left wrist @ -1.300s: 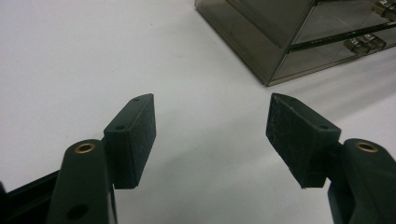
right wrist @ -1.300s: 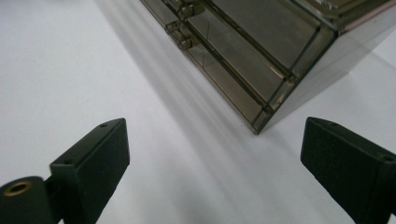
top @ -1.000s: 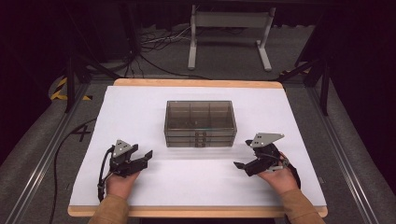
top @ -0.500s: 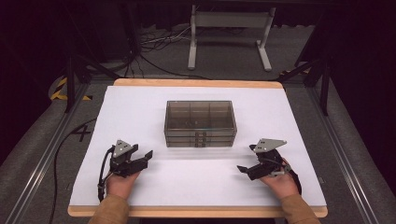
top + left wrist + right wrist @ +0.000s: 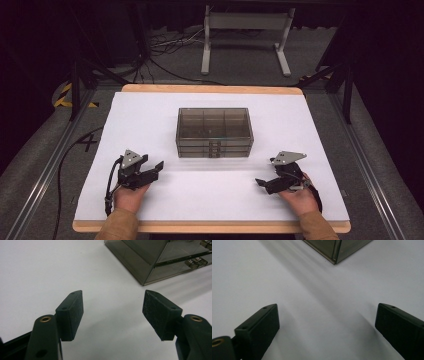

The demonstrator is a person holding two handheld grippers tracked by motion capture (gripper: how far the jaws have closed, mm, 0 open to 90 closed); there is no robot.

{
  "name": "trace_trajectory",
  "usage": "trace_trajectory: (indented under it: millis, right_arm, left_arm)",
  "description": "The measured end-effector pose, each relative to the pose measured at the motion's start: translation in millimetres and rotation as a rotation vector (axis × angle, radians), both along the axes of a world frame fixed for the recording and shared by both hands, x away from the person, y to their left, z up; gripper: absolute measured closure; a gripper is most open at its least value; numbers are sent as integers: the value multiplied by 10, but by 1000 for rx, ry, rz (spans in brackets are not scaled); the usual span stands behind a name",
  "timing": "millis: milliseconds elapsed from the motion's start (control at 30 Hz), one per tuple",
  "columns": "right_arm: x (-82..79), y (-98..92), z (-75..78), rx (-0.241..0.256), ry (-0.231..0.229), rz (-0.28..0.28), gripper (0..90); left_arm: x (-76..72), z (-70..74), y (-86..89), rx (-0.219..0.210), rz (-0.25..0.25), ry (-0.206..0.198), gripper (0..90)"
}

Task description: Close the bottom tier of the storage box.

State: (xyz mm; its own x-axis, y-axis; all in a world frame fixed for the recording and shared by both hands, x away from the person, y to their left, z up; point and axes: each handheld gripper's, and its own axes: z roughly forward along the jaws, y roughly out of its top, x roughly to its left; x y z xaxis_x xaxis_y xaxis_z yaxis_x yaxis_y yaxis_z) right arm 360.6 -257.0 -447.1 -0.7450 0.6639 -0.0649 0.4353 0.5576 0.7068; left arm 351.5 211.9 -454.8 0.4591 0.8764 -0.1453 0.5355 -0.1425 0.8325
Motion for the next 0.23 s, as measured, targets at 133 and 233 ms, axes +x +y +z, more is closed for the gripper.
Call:
trace_trajectory:
  millis: [133, 233]
  right_arm:
    - [12, 0, -20, 6, 9, -1, 50]
    - [17, -7, -25, 12, 14, -1, 45]
  left_arm:
    - [0, -1, 0, -1, -2, 1, 339]
    - [1, -2, -1, 0, -4, 2, 339]
